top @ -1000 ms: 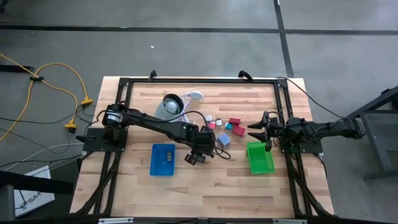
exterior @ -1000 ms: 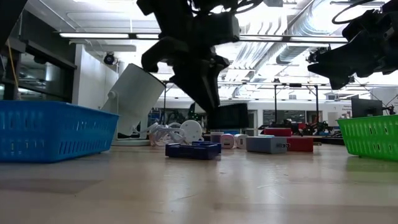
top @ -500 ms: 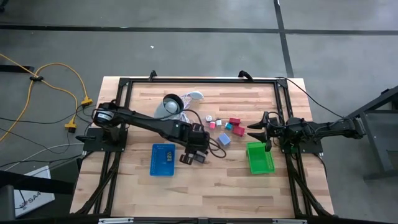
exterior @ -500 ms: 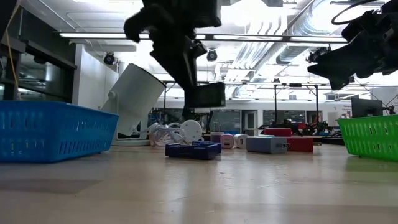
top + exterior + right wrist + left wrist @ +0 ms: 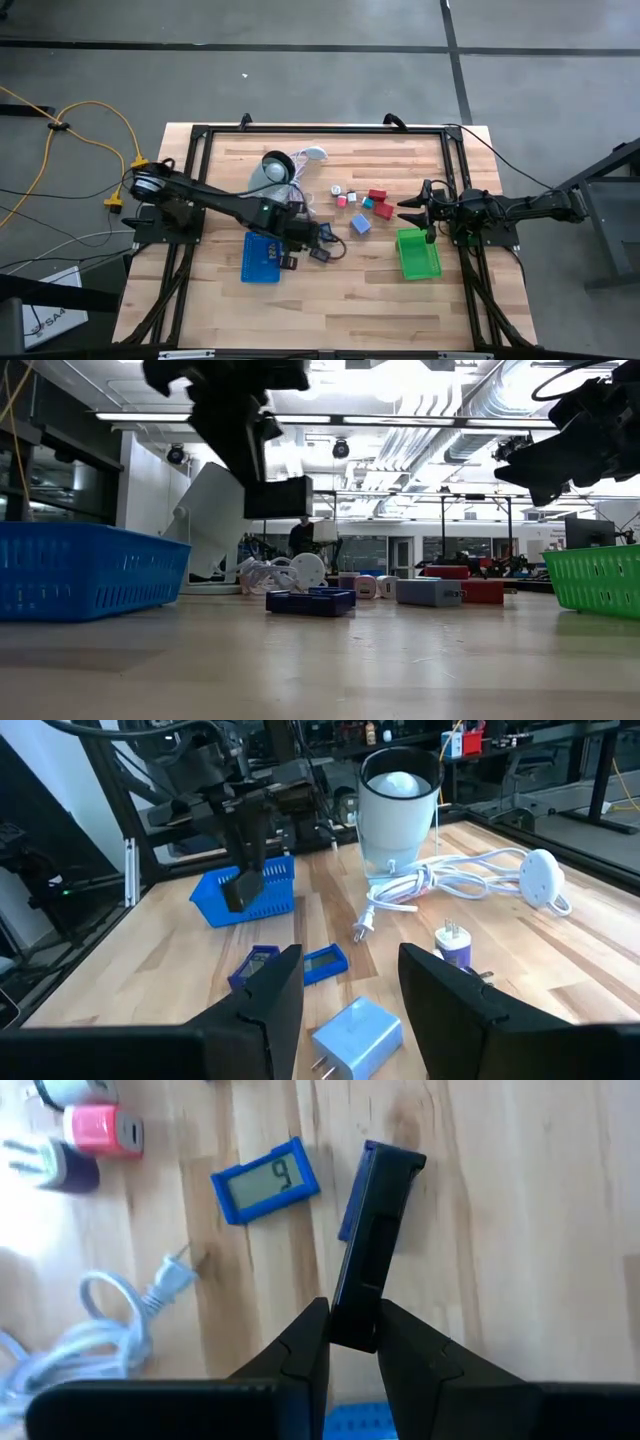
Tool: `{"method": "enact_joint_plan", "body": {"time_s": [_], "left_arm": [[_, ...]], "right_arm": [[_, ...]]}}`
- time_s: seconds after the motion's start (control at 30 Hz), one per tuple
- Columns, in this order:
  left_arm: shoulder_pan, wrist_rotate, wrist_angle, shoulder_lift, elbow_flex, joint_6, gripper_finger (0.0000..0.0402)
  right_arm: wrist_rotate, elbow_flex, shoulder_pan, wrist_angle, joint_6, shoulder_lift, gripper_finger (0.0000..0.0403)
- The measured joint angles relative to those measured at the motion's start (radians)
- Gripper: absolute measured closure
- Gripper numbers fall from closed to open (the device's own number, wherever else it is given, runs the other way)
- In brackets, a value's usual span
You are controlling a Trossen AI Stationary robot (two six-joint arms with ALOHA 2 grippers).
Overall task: Pick & Place Office items
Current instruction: Put the black digital timer into the blue bin
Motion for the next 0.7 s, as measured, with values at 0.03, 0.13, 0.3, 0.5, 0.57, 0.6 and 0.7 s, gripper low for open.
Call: {"method": "enact_joint_plan", "body": {"time_s": [0.03, 0.13, 0.3, 0.5, 0.57, 0.6, 0.7], "left_arm": [[-0.008, -0.005, 0.014, -0.024, -0.031, -0.03, 0.0335], [-0.038, -0.033, 0.054, -0.091, -0.114, -0.122, 0.0335], [-0.102, -0.111, 0.051, -0.187, -0.219, -0.317, 0.0335], [-0.203, -0.185, -0.001, -0.248, -0.295, -0.654, 0.0335], [-0.241, -0.201, -0.016, -0.249, -0.296, -0.774, 0.0335], [-0.261, -0.208, -0.021, -0.249, -0.296, -0.827, 0.0335], [-0.31, -0.23, -0.026, -0.247, -0.296, -0.979, 0.0335]], "right_arm": [[0.0, 0.0, 0.0, 0.0, 0.0, 0.001, 0.025], [0.0, 0.0, 0.0, 0.0, 0.0, 0.002, 0.025], [0.0, 0.0, 0.0, 0.0, 0.0, 0.002, 0.025], [0.0, 0.0, 0.0, 0.0, 0.0, 0.003, 0.025], [0.0, 0.0, 0.0, 0.0, 0.0, 0.002, 0.025], [0.0, 0.0, 0.0, 0.0, 0.0, 0.003, 0.025], [0.0, 0.0, 0.0, 0.0, 0.0, 0.002, 0.025]]}}
